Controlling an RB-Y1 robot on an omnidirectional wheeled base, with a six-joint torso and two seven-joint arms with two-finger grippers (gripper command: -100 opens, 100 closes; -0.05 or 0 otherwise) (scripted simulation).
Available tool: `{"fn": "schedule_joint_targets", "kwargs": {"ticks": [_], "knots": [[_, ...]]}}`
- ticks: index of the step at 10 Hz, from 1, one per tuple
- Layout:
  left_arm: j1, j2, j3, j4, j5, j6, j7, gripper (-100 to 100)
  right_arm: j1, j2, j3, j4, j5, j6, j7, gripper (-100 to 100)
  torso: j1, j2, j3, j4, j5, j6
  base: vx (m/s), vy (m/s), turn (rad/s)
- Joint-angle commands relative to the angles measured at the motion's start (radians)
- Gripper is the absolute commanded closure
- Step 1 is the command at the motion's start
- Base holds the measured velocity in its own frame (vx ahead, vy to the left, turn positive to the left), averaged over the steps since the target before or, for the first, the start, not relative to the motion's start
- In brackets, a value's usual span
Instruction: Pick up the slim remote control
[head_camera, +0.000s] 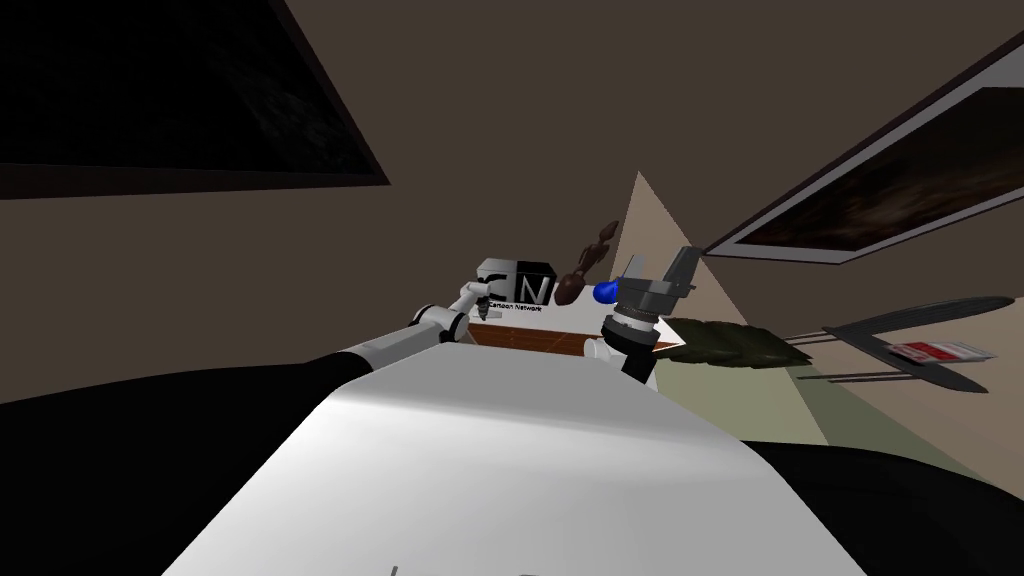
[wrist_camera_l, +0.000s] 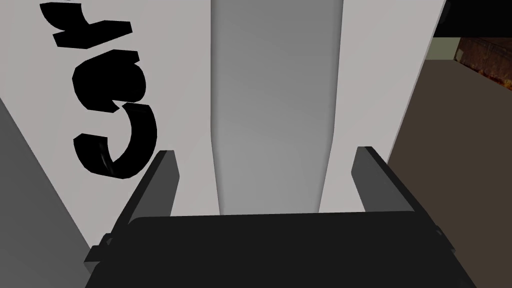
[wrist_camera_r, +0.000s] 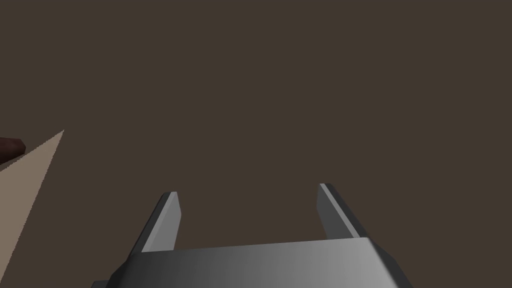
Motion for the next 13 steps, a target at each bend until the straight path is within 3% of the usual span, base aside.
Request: {"fn": "schedule_joint_targets", "kwargs": {"ticks": [1,4,5,9,10,11,13], "knots": [[0.011,0.039,0.016,0.021,0.02,-0.025,-0.033,-100,0.0,0.0,0.0,0.0,0.0,0.0,0.0,0,0.0,0.0,0.0,0.0,0.0,0.0,-0.008,-0.092,-0.063],[0.004,0.047,0.021,0.044,0.026,-0.038,-0.039,-100,0.0,0.0,0.0,0.0,0.0,0.0,0.0,0,0.002,0.001,0.001,0.0,0.0,0.0,-0.019,-0.049,-0.03],[0.004,0.049,0.022,0.048,0.027,-0.043,-0.043,100,0.0,0.0,0.0,0.0,0.0,0.0,0.0,0,0.004,0.0,0.0,0.0,0.001,0.0,0.0,0.0,0.0],[0.004,0.049,0.022,0.047,0.027,-0.043,-0.043,100,0.0,0.0,0.0,0.0,0.0,0.0,0.0,0,0.006,0.0,0.0,0.0,0.001,0.0,0.0,0.0,0.0],[0.004,0.049,0.022,0.047,0.027,-0.043,-0.043,0,0.0,0.0,0.0,0.0,0.0,0.0,0.0,0,0.006,0.0,0.0,0.0,0.001,0.0,0.0,0.0,0.0],[0.011,0.024,0.01,0.004,0.012,-0.012,-0.02,100,0.0,0.0,0.0,0.0,0.0,0.0,0.0,0,0.006,0.0,0.0,0.0,0.001,0.0,0.009,0.049,0.076],[0.012,0.01,0.003,-0.012,0.004,0.002,-0.008,100,0.0,0.0,0.0,0.0,0.0,0.0,0.0,0,0.01,-0.001,0.0,0.0,0.002,0.0,0.019,0.07,0.064]]}}
